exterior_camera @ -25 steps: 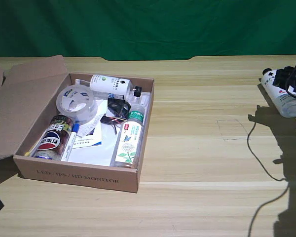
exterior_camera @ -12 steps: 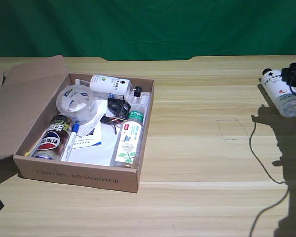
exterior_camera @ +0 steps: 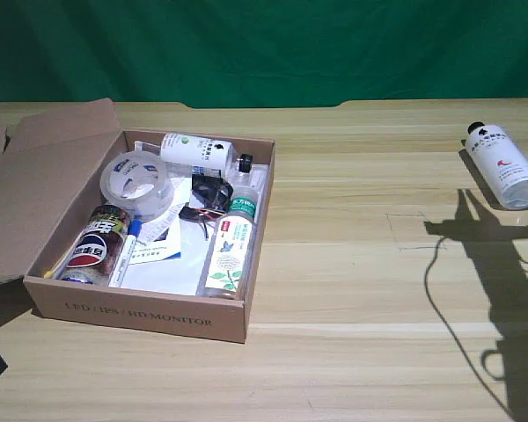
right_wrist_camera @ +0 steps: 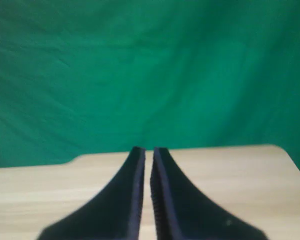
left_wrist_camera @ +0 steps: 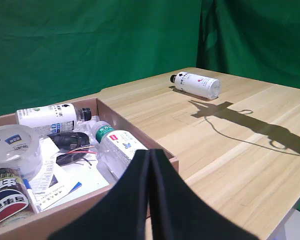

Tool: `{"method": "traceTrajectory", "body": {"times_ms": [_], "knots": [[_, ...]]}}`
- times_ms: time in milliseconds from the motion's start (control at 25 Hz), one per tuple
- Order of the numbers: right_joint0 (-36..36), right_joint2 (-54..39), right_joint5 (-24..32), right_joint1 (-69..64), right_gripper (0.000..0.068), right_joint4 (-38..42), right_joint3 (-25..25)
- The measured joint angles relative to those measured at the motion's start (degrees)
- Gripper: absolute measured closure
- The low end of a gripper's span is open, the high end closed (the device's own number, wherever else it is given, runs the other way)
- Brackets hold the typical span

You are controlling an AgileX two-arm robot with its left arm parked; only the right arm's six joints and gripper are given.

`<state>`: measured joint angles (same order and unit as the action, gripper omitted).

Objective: Place the white bottle into the box.

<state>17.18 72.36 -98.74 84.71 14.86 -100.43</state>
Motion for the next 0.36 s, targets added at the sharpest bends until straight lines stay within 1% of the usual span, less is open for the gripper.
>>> {"method": "traceTrajectory", "body": {"times_ms": [80,200,360], "knots": [[0.0,-1.6,0.0,-4.1,0.0674,2.7,0.0],[0.0,-6.7,0.0,-12.6,0.0680,6.3,-0.1],[0.0,-14.8,0.2,-24.7,0.0680,5.4,-0.3]]}}
